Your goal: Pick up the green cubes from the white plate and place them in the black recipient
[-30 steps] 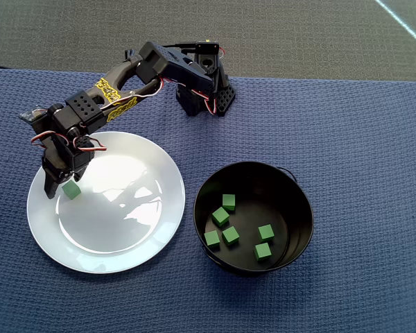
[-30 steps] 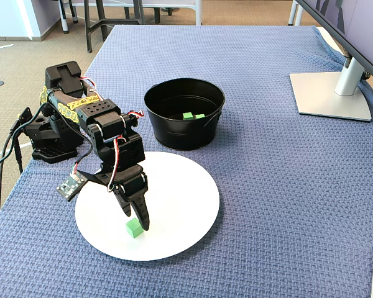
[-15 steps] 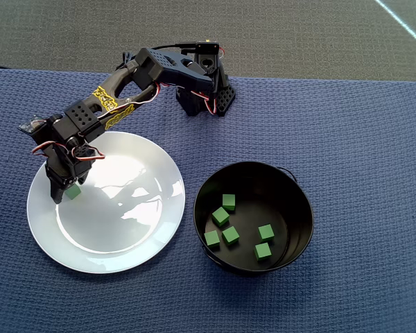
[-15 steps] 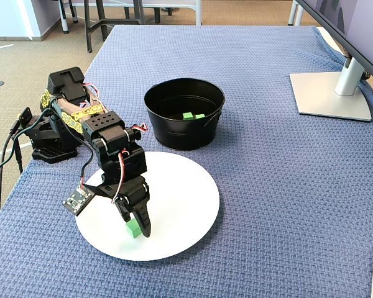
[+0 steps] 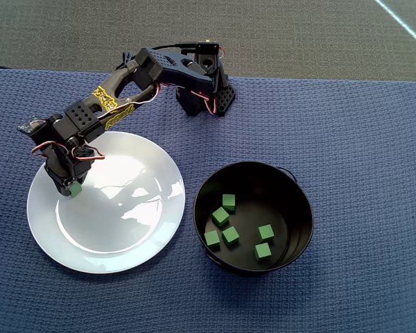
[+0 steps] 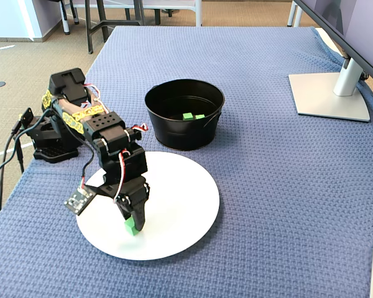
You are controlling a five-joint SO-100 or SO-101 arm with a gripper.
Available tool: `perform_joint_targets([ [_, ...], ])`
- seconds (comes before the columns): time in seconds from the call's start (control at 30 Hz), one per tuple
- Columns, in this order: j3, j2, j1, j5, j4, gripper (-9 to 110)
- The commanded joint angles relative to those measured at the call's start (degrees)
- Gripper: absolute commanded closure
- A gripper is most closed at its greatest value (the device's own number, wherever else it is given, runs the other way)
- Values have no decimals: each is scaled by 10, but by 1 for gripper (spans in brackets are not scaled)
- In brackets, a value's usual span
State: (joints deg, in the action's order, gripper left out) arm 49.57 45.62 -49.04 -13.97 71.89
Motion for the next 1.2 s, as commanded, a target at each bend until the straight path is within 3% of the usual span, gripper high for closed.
perform_joint_targets([
  [0.0,-11,17,-4,3,-11,102],
  [0.23,94,254,-24,44,-25,102],
  [0.37,108,389,7,65,40,102],
  [0.53,128,535,142,117,113,102],
  [0.67,165,623,312,178,115,102],
  [0.87,336,692,547,256,17,102],
  [1.03,484,708,603,286,-75,101],
  [1.1,491,698,602,269,-83,85],
  [1.17,487,700,596,256,-78,77],
])
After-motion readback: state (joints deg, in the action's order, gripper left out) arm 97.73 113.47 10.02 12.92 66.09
